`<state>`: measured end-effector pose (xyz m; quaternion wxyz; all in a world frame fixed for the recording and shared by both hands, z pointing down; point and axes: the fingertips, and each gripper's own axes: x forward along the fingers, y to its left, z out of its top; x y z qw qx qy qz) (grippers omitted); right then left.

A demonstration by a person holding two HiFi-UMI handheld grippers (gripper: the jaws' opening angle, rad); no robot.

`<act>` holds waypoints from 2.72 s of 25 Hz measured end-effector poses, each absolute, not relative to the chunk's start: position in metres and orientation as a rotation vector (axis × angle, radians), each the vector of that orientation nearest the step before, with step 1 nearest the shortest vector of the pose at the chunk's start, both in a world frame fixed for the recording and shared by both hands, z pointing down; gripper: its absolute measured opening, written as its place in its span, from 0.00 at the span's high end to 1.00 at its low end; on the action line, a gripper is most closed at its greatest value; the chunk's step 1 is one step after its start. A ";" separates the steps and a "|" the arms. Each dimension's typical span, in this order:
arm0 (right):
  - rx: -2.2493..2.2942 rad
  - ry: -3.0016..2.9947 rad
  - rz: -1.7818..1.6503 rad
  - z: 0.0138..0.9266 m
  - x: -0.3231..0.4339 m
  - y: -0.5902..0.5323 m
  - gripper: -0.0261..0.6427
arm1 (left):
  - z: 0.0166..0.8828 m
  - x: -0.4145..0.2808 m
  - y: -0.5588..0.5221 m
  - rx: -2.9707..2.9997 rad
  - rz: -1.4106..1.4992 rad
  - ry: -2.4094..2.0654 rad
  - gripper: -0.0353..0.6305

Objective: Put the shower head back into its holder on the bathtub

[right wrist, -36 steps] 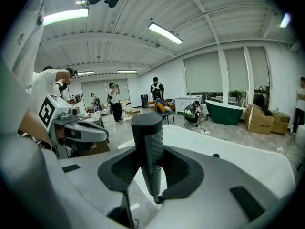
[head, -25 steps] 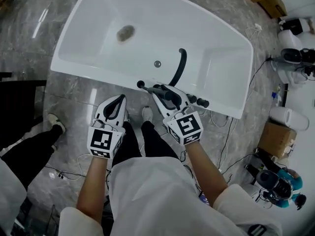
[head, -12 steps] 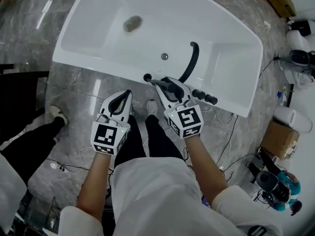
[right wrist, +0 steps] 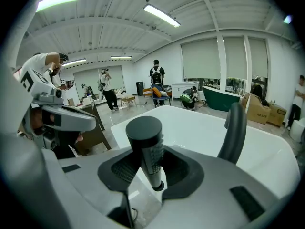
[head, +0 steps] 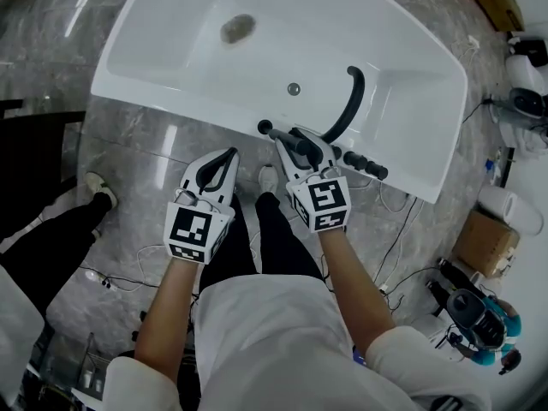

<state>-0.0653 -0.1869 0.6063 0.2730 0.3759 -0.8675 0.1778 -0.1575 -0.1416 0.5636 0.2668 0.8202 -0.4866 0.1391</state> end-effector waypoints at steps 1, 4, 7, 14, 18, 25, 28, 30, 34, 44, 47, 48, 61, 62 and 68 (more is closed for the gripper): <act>1.018 -2.328 0.485 0.610 -0.066 -0.188 0.74 | 0.566 -0.158 -0.142 2.210 0.378 -1.313 0.93; 1.043 -2.309 0.506 0.619 -0.067 -0.193 0.74 | 0.571 -0.160 -0.145 2.204 0.379 -1.309 0.93; 1.061 -2.294 0.524 0.628 -0.070 -0.198 0.74 | 0.576 -0.162 -0.149 2.201 0.376 -1.303 0.93; 1.075 -2.260 0.544 0.648 -0.074 -0.204 0.74 | 0.587 -0.169 -0.149 2.187 0.374 -1.300 0.93; 1.074 -2.244 0.557 0.660 -0.077 -0.203 0.74 | 0.592 -0.169 -0.153 2.198 0.380 -1.278 0.93; 1.066 -2.222 0.578 0.673 -0.075 -0.208 0.74 | 0.597 -0.166 -0.162 2.196 0.387 -1.260 0.93; 1.061 -2.216 0.585 0.678 -0.074 -0.207 0.74 | 0.598 -0.165 -0.162 2.194 0.391 -1.255 0.93; 1.058 -2.212 0.589 0.682 -0.074 -0.206 0.74 | 0.600 -0.165 -0.162 2.195 0.394 -1.254 0.93; 1.057 -2.202 0.594 0.687 -0.074 -0.203 0.74 | 0.603 -0.165 -0.163 2.194 0.404 -1.249 0.93; 1.033 -2.189 0.593 0.697 -0.073 -0.198 0.74 | 0.607 -0.158 -0.168 2.195 0.424 -1.248 0.93; 1.025 -2.186 0.586 0.701 -0.074 -0.198 0.74 | 0.608 -0.156 -0.168 2.195 0.429 -1.248 0.93; 1.026 -2.185 0.587 0.701 -0.074 -0.198 0.74 | 0.608 -0.156 -0.168 2.193 0.430 -1.249 0.93; 1.007 -2.197 0.563 0.707 -0.080 -0.197 0.74 | 0.618 -0.154 -0.164 2.178 0.462 -1.248 0.93; 1.005 -2.200 0.560 0.707 -0.081 -0.197 0.74 | 0.619 -0.152 -0.165 2.178 0.464 -1.246 0.93; 1.002 -2.200 0.560 0.707 -0.081 -0.200 0.74 | 0.625 -0.149 -0.169 2.174 0.487 -1.242 0.93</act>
